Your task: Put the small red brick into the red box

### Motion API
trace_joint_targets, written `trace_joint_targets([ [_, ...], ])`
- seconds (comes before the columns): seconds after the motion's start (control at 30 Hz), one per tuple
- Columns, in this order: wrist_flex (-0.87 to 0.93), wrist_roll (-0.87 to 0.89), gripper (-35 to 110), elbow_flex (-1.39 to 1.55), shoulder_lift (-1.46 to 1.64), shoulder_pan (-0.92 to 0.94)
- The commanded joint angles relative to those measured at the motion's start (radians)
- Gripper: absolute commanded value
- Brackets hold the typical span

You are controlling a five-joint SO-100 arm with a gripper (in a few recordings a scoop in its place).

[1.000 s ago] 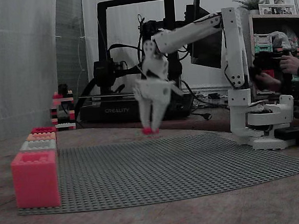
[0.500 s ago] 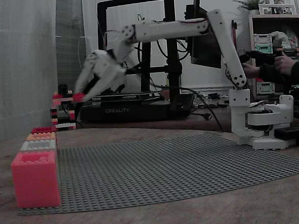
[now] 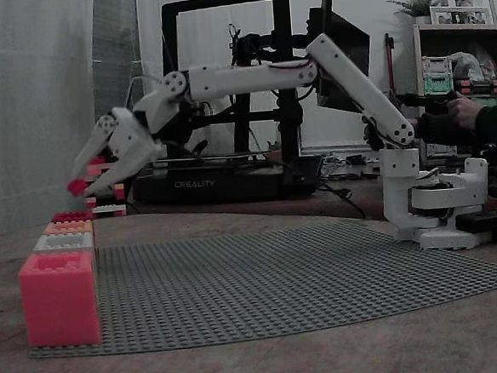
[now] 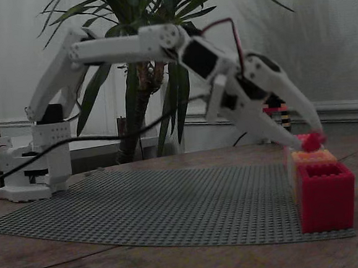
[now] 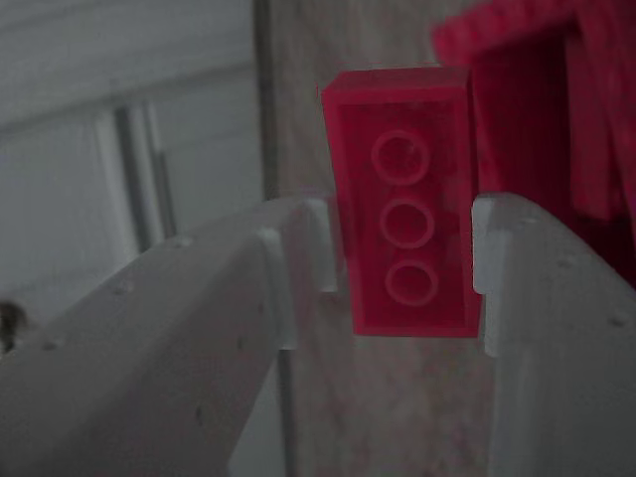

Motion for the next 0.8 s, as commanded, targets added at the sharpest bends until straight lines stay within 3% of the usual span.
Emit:
trace_joint_targets([
  [0.0, 0.006, -0.011, 0, -0.11, 0.025, -0.014],
  [0.2, 0.009, 0.0, 0, -0.114, 0.003, -0.008],
  [0.6, 0.043, 0.037, 19, -0.114, 0.0, -0.009],
  [0.7, 0.038, 0.017, 15, -0.114, 0.0, -0.009],
  [0.77, 0.048, 0.014, 0, -0.114, 0.021, -0.009],
])
